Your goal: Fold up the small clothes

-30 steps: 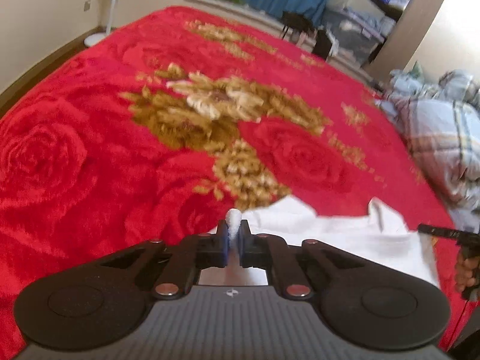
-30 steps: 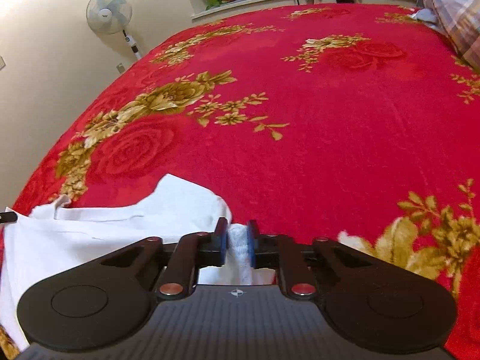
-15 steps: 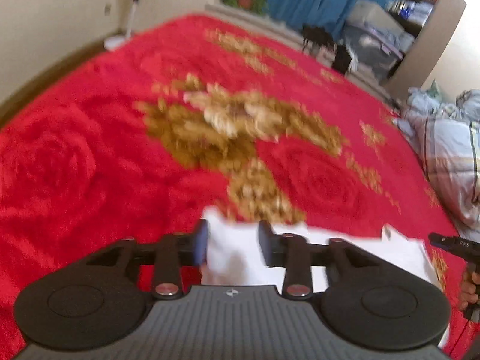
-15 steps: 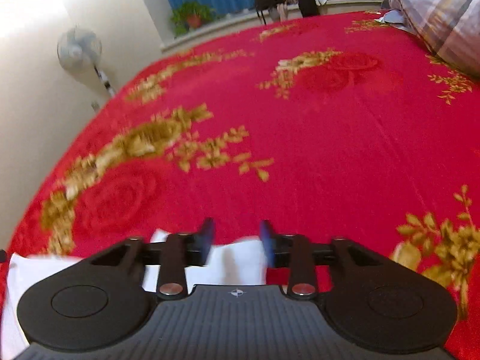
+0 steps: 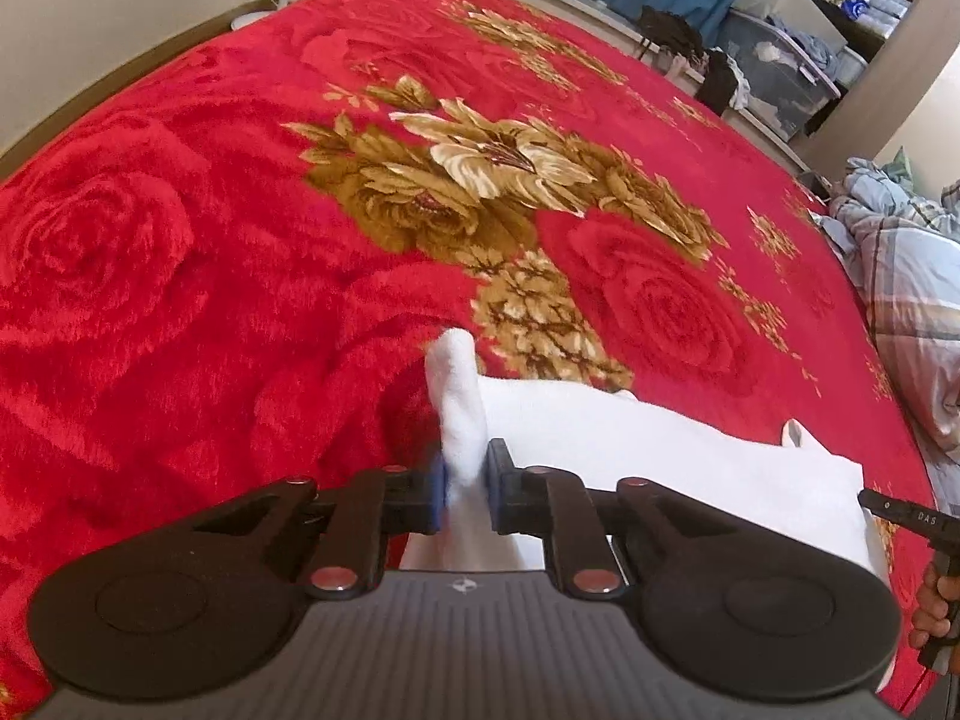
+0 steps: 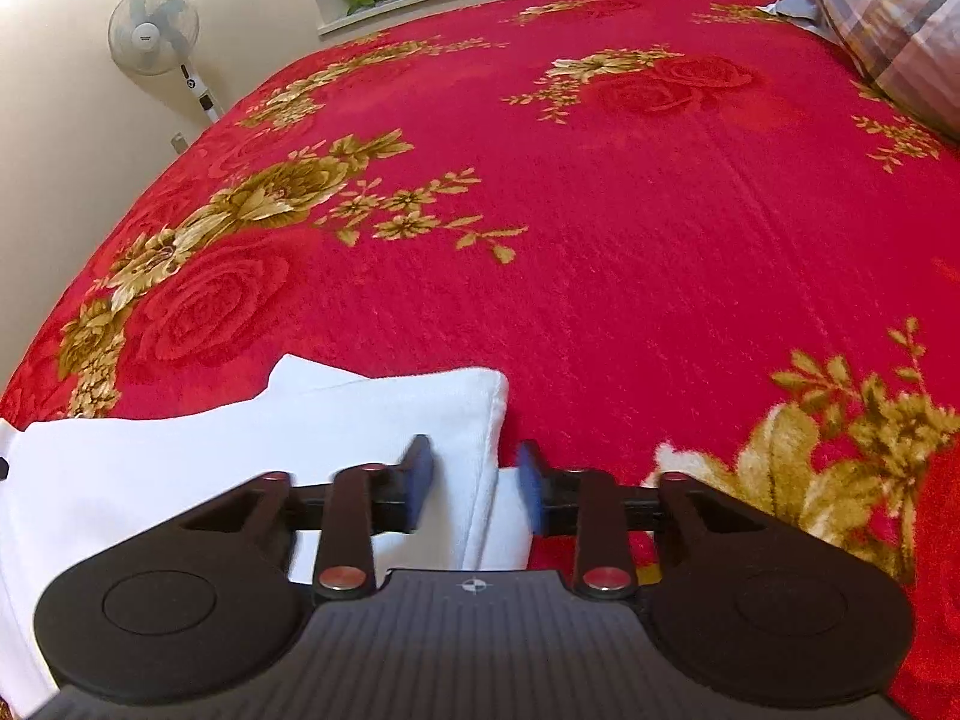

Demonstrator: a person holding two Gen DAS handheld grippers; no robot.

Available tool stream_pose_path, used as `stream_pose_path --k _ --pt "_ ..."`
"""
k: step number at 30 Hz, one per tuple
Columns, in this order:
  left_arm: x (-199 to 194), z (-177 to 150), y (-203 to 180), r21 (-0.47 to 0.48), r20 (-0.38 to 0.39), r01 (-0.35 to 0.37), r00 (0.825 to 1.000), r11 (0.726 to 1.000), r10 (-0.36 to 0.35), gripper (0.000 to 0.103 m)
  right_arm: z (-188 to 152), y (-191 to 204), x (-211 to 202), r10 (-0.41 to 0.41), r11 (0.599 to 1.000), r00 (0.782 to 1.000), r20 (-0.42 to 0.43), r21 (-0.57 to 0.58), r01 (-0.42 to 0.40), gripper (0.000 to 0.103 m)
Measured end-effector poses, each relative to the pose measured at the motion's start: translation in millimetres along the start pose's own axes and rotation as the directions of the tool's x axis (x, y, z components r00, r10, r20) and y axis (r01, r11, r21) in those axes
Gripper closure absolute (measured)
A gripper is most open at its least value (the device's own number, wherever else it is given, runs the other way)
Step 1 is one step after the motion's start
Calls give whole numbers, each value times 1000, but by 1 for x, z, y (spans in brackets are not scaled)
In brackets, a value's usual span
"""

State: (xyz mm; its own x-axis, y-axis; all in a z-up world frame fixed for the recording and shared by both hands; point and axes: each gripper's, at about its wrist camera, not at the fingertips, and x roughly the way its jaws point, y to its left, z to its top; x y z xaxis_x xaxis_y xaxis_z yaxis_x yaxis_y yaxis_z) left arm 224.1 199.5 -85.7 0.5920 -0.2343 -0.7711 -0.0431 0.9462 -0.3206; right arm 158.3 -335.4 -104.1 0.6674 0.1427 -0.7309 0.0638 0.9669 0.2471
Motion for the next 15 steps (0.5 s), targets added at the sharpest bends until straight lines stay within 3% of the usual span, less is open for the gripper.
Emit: stream_pose_path --k 2,6,13,15 --pt "0 1 -1 1 4 -4 1000 1000 4 91 1 -1 1 5 1000 1000 0 3 -5 93" --pt "0 1 -1 10 11 -5 1000 1000 5 95 2 -1 2 13 1000 1000 1 3 -13 100" --pt "-10 -3 -3 43 18 -30 999 999 29 93 5 -4 0 -10 1000 1000 9 26 10 99" --pt "-24 -10 0 14 7 -10 1000 1000 10 79 3 -6 -10 -8 998 1000 2 68 7 95"
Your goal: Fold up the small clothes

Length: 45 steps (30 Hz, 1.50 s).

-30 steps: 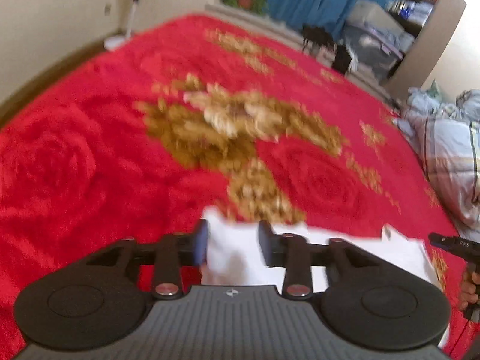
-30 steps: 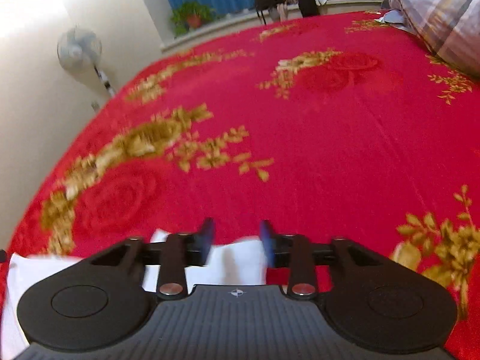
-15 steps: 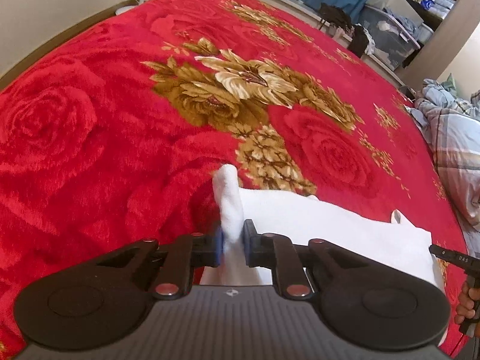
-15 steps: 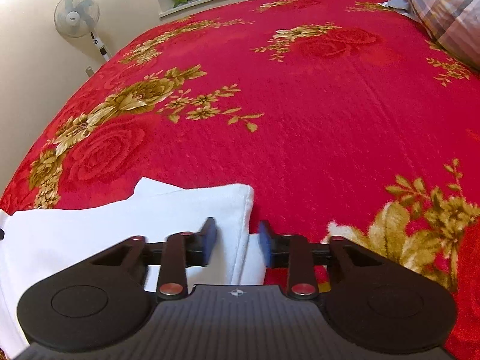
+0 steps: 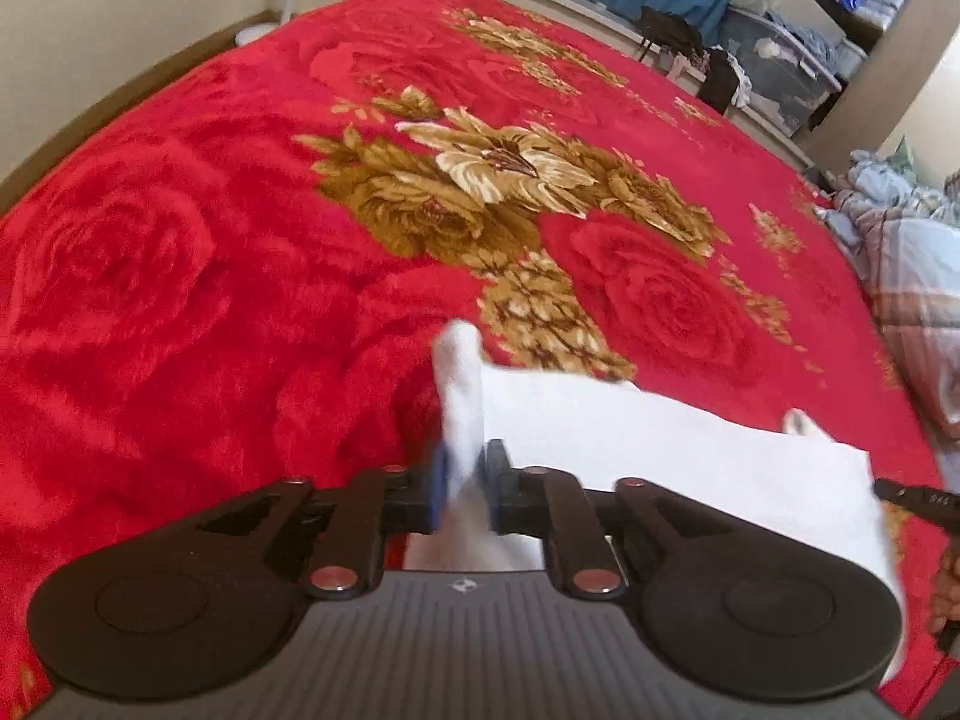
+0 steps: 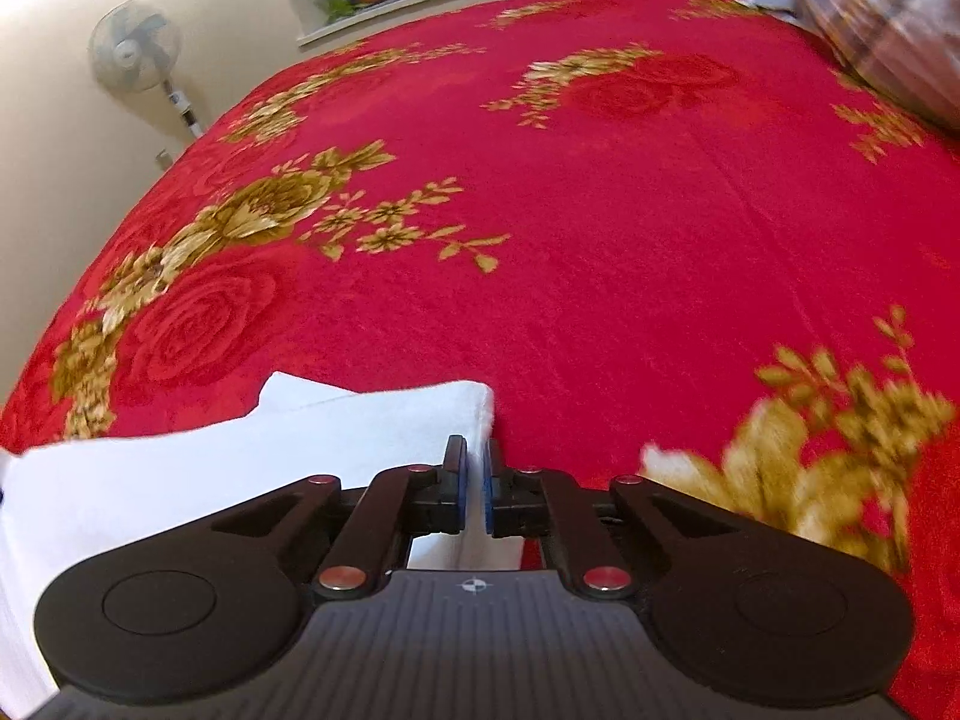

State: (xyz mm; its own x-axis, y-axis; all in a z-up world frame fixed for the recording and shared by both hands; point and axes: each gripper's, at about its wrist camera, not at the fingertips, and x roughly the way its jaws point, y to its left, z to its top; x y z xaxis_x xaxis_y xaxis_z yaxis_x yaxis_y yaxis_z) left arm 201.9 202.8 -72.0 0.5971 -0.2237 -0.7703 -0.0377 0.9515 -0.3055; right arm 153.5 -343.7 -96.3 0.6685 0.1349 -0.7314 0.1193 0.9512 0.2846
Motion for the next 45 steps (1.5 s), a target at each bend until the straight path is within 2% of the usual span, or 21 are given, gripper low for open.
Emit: stream_pose_path --k 1,3,5,9,14,15,16,17,20,22,25,26,27,28,30,31,34,37,38,41,45 --pt "-7 -4 1 -2 1 10 1000 1000 -10 77 -2 -1 -7 26 999 1000 -11 19 -26 91" --pt "-25 -17 3 -4 -31 31 999 1000 -31 75 -9 -2 -25 80 996 996 -29 29 -80 66" --pt "-39 -36 11 -46 -85 63 994 997 -66 75 -23 -2 -42 92 996 994 -62 15 -91 61" --pt "-61 -81 23 -120 -154 103 981 987 -121 75 -62 -11 -60 105 994 981 -165 21 -103 61" --pt "-66 -128 20 -39 -176 78 981 996 -84 77 -106 -19 -83 91 996 979 -180 2 -92 62" --pt "-67 -132 19 -12 -172 64 983 998 -65 95 -113 -18 -86 78 996 981 -179 -18 -82 71" --pt "-69 -135 19 1 -164 45 985 999 -44 100 -118 -17 -89 68 997 982 -174 -33 -75 82" --pt "-77 -135 22 -9 -138 45 989 999 -46 100 -120 -17 -93 61 997 984 -165 -40 -68 100" --pt "-104 -135 27 -49 -55 70 996 996 -73 100 -116 -24 -117 99 994 992 -76 49 -95 100" --pt "-99 -143 27 -53 -87 33 996 998 -37 100 -115 -26 -127 97 992 995 -33 79 -94 100" --pt "-73 -153 25 -45 -212 -43 977 998 33 96 -125 -30 -104 36 995 990 -134 95 -23 100" --pt "-76 -152 22 -39 -190 -55 981 998 46 94 -129 -29 -96 5 997 984 -175 78 9 98" --pt "-87 -150 18 -16 -132 -62 989 998 59 93 -131 -29 -94 -29 997 982 -185 59 41 85" --pt "-100 -149 11 26 -60 -60 996 998 61 91 -129 -27 -98 -47 997 985 -164 50 56 79" --pt "-125 -150 -4 119 76 -18 997 993 9 76 -127 -22 -117 -63 998 996 -67 26 65 73" --pt "-128 -151 -8 137 90 16 996 990 -29 76 -127 -19 -126 -64 998 998 -16 11 64 71" --pt "-110 -156 -15 135 2 89 996 987 -90 76 -129 -9 -126 -50 998 999 12 -31 51 67" --pt "-65 -167 -14 152 -181 -9 983 988 37 77 -133 -12 -105 -57 998 997 -50 -21 56 67" --pt "-59 -171 -12 164 -195 -24 979 986 57 79 -136 -13 -95 -91 996 992 -93 -30 88 66" --pt "-77 -162 -11 124 -144 16 990 992 2 75 -137 -16 -94 -102 995 988 -113 -9 102 63" --pt "-106 -161 1 78 -45 63 997 995 -60 72 -125 -13 -120 -16 999 999 -47 49 18 62"
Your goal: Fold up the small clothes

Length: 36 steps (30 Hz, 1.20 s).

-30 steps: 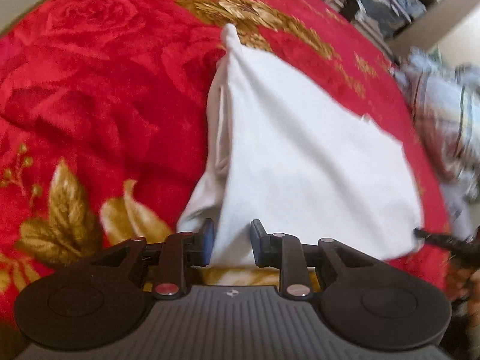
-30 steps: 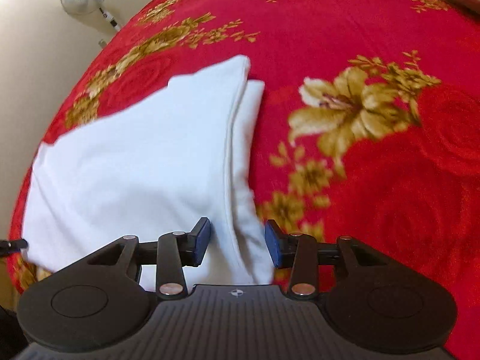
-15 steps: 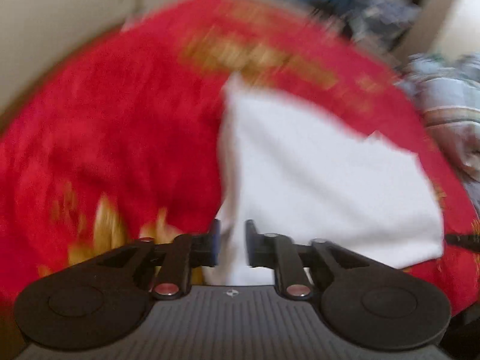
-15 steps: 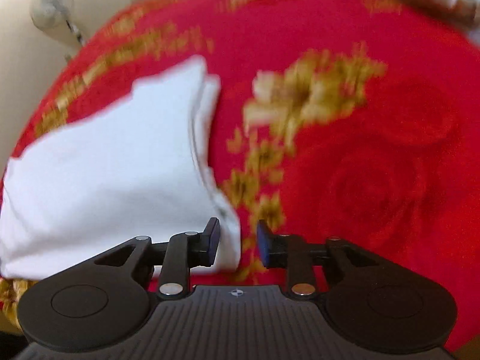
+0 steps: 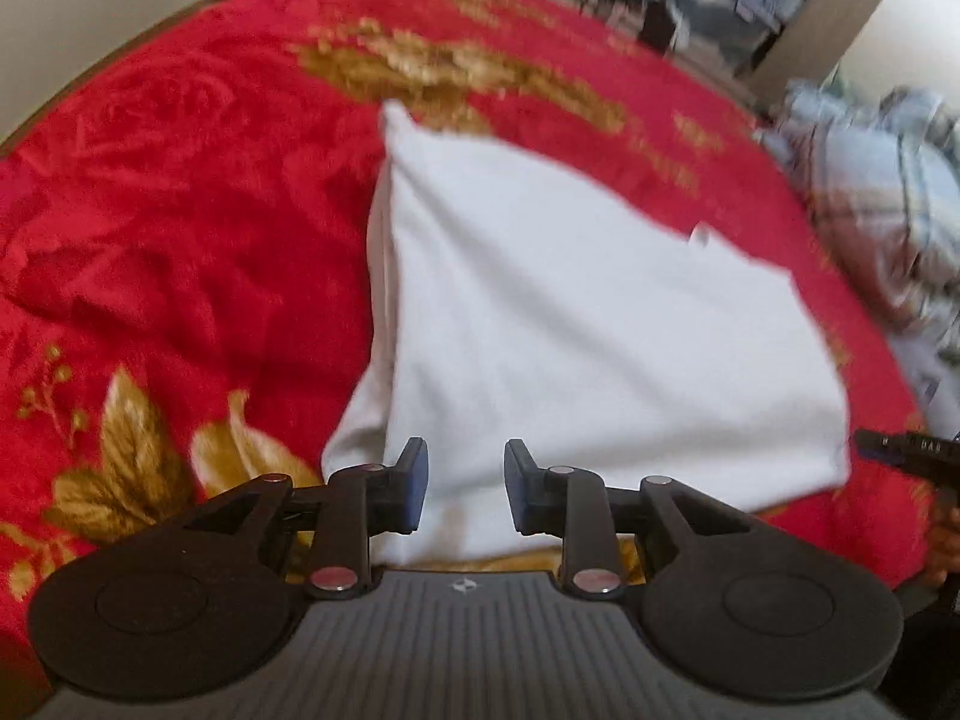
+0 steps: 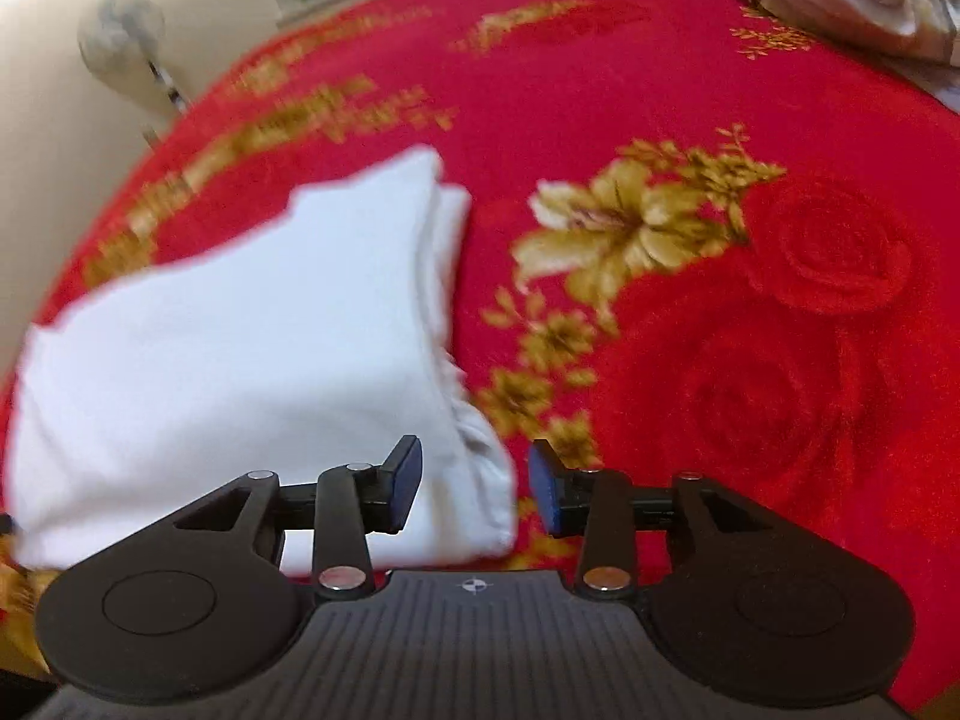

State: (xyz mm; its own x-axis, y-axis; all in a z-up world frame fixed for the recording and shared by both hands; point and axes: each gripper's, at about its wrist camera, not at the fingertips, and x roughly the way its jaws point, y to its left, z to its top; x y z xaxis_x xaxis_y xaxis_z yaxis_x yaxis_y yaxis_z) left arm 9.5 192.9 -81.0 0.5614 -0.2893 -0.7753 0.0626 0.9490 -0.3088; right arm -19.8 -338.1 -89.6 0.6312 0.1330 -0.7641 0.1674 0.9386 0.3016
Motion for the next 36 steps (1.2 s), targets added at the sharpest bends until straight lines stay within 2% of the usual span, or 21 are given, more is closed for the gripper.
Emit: stream_pose_path --k 3,6,8,10,12,14,16,19,23,27,29,31,33,34,36 --pt "-10 5 9 -41 44 -11 999 999 13 72 9 -1 -15 81 993 997 22 87 -82 61" --pt "-16 11 19 -106 61 -18 998 994 24 72 17 12 -33 112 986 992 59 116 -118 61" --pt "-16 21 31 -151 60 -16 998 988 25 72 23 25 -46 138 984 985 100 102 -148 56" --pt "-12 25 40 -191 48 -11 999 982 21 67 27 41 -58 144 986 977 156 65 -155 50" --pt "-8 23 47 -221 32 -2 999 975 10 59 26 51 -59 138 989 970 202 19 -145 44" --pt "-3 21 54 -243 14 7 1000 970 -4 55 21 55 -48 110 994 968 225 -26 -107 44" --pt "3 19 61 -269 -1 14 1000 963 -15 52 20 55 -29 67 998 983 170 -15 -66 44" --pt "10 16 70 -304 -12 31 999 952 -36 51 19 55 -10 90 996 989 118 0 -90 45" --pt "19 14 73 -332 -26 55 997 942 -67 50 17 48 18 4 1000 999 33 2 -4 45" --pt "32 11 65 -287 -67 23 997 958 -44 49 12 38 35 -67 998 997 -30 13 67 45" --pt "35 9 60 -253 -67 7 997 967 -25 50 9 34 36 -56 998 998 -41 27 58 45" --pt "37 8 52 -201 -63 -12 998 980 -1 54 8 31 36 -49 998 998 -47 34 51 45" --pt "38 8 43 -151 -53 -18 999 988 11 76 8 30 36 -45 998 998 -51 35 47 45" --pt "35 8 44 -173 -38 19 999 985 -26 80 8 29 36 -42 998 998 -53 38 44 45" --pt "31 5 47 -239 -4 85 996 967 -89 79 9 27 35 -39 998 998 -56 45 41 45"
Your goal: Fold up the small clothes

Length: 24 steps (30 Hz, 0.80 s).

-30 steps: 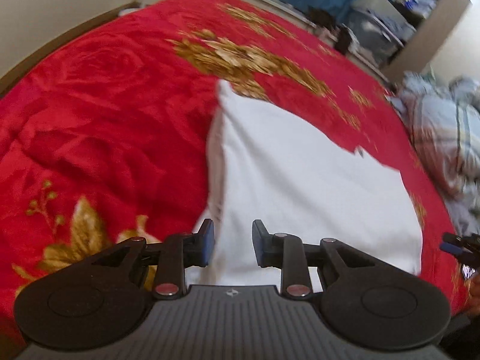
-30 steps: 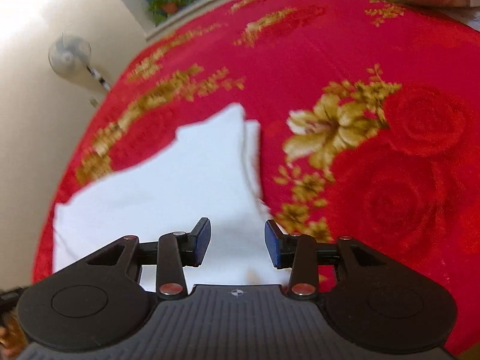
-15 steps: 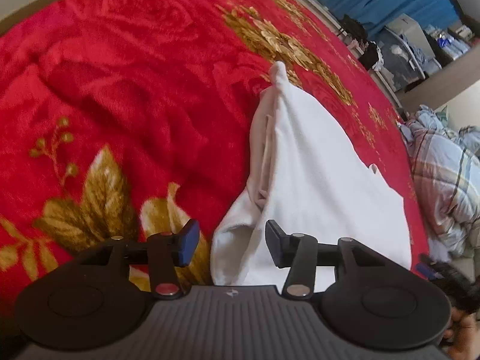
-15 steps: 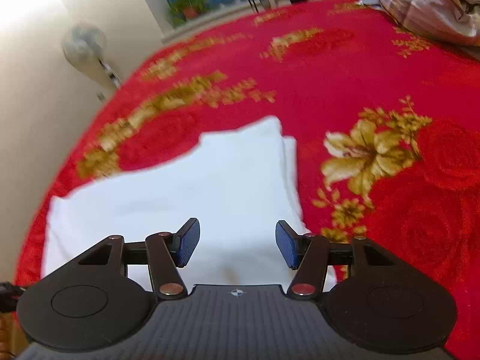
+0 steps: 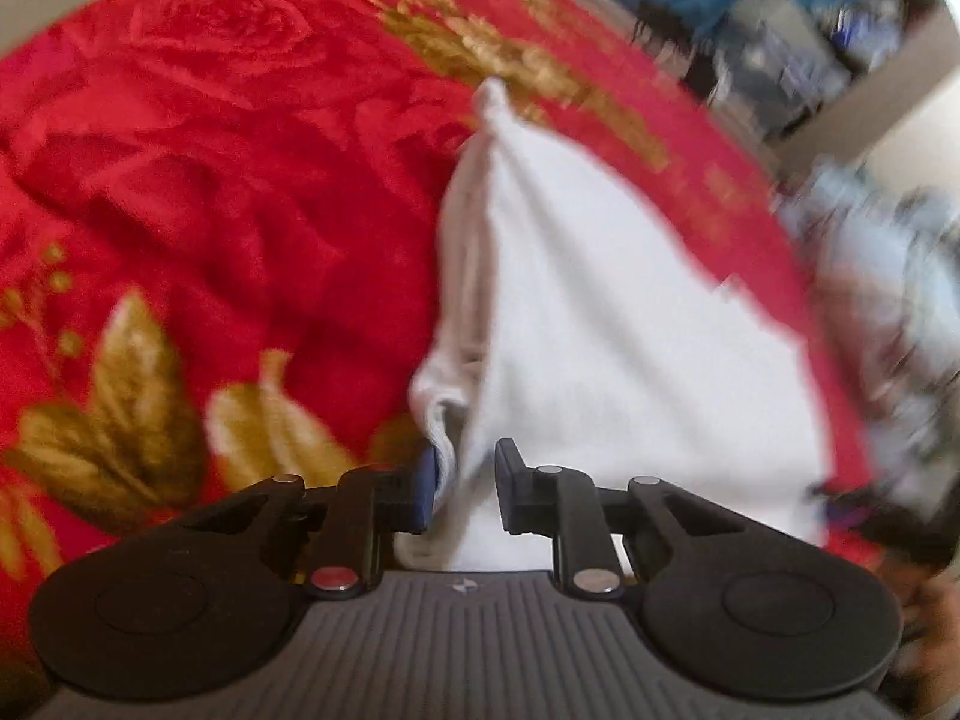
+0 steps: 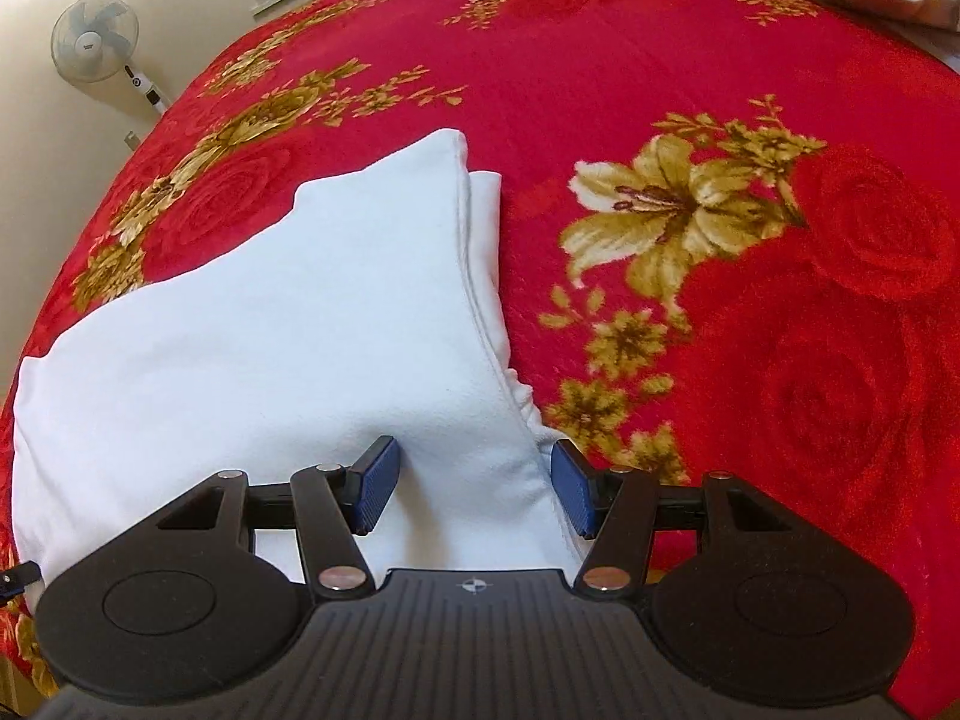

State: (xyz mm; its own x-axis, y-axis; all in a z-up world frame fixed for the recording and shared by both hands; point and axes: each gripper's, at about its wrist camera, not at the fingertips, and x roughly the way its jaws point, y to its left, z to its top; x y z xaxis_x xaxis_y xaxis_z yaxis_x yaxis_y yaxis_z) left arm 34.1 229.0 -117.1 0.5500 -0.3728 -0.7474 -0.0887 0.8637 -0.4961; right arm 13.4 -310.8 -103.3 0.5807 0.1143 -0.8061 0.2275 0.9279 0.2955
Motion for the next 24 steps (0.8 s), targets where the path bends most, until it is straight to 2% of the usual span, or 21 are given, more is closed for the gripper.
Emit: stream_pose_path --k 2,3,6,9,15,20,24 --pt "8 -7 2 -14 -38 -68 997 998 67 79 0 -3 0 4 1000 1000 -3 11 -4 45" --pt "11 -11 5 -31 -39 -72 997 997 71 78 0 -4 -1 5 1000 1000 -5 12 -5 45" --pt "8 -9 8 -107 -24 -31 999 994 28 73 1 -5 -1 8 1000 1000 -8 8 -8 45" --pt "7 -10 18 -191 -5 -15 1000 982 14 73 1 -5 -2 5 1000 1000 -7 3 -5 45" --pt "5 -9 7 -150 45 -46 998 988 53 69 2 -6 -6 -10 1000 1000 4 -14 10 45" --pt "19 -3 1 -122 41 3 999 993 2 54 2 -8 -8 -14 1000 1000 7 -13 14 45" --pt "27 -2 2 -125 58 30 998 992 -23 53 3 -8 -10 -10 1000 1000 13 -10 10 45"
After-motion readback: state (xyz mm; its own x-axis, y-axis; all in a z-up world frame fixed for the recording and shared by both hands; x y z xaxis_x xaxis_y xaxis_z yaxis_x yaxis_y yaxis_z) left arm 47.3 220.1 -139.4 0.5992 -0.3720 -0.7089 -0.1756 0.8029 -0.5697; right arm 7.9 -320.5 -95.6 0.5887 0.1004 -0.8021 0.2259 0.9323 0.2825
